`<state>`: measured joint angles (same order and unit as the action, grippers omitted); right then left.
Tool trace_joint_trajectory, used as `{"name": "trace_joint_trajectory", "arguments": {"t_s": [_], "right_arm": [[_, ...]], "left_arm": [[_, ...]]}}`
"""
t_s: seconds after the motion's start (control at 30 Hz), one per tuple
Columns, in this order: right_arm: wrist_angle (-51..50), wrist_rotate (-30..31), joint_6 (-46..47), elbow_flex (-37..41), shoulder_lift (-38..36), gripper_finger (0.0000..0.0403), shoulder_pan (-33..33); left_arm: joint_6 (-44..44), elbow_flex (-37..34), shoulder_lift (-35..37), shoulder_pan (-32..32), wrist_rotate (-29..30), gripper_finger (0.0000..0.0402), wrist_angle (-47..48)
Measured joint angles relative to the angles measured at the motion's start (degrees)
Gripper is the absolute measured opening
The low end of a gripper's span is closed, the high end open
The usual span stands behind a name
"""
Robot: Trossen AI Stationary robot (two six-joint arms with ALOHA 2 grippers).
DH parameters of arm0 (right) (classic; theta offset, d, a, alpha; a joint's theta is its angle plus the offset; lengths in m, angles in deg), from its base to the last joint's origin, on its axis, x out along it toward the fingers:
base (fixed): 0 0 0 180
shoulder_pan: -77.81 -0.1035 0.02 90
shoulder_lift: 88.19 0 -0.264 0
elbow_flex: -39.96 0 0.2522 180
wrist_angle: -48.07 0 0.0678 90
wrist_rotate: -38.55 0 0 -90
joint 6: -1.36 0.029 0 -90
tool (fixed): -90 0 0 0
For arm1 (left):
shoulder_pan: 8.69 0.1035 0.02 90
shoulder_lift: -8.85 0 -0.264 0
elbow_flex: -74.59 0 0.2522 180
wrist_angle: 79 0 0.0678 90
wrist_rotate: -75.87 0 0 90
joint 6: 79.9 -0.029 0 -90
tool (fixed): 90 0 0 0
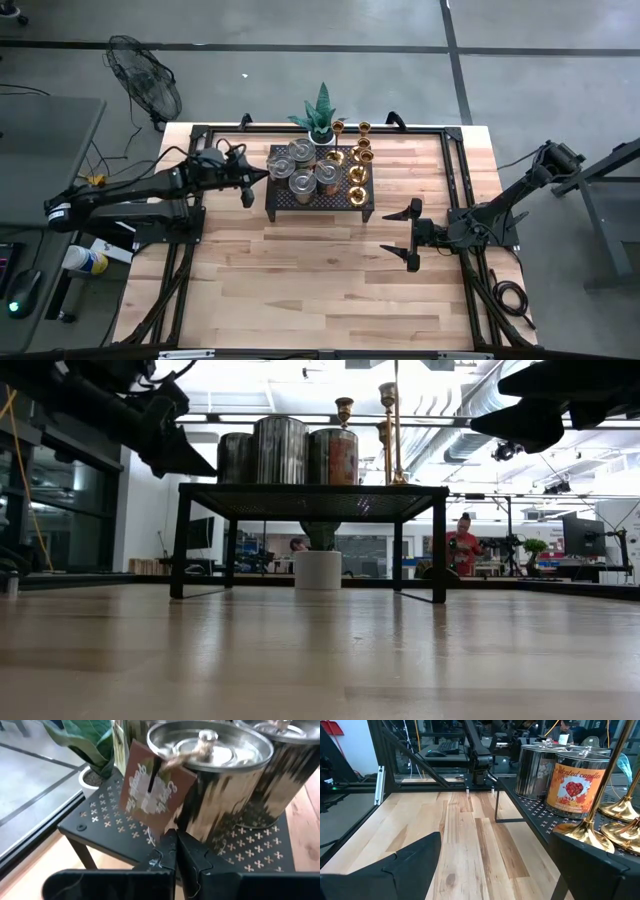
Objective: Pick & Place candle stick holders
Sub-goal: Put the silver scented candle on the shelf, then return to Home Position
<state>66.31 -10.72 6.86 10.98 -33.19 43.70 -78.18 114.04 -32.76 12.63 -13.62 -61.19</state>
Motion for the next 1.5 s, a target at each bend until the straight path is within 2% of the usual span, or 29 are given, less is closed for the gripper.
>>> {"name": "trace_joint_trajectory", "arguments": {"t_s": [0.17, 0.33, 0.5, 0.67, 0.83, 1.27, 1.5], "right_arm": [[-0.02, 0.0, 0.0, 0.0, 0.0, 0.0362, -0.01], [-0.01, -0.01, 0.0, 0.0, 0.0, 0.0362, 0.0], [0.0, -0.02, 0.0, -0.01, 0.0, 0.0362, -0.01], [-0.02, 0.0, 0.0, 0.0, 0.0, 0.0362, 0.0], [0.01, -0.02, 0.02, 0.0, 0.0, 0.0362, 0.0], [0.01, 0.0, 0.02, 0.0, 0.0, 0.0362, 0.0], [-0.01, 0.0, 0.01, 0.0, 0.0, 0.0362, 0.0]], "left_arm": [[0.03, 0.0, 0.06, 0.0, -0.03, 0.0, 1.0], [1.9, 0.02, 3.12, 0.0, -2.54, 0.0, 2.65], [0.37, 0.02, 7.38, -0.02, -9.91, 0.0, 4.02], [-0.9, -4.25, 11.59, -1.0, -19.72, 0.0, -5.73], [0.01, -11.02, 15.45, -3.88, -17.98, 0.0, -11.49], [1.48, -19.05, 27.0, -13.54, -10.31, 0.0, -11.57], [1.56, -23.64, 32.1, -14.99, -9.97, 0.0, -11.52]]}}
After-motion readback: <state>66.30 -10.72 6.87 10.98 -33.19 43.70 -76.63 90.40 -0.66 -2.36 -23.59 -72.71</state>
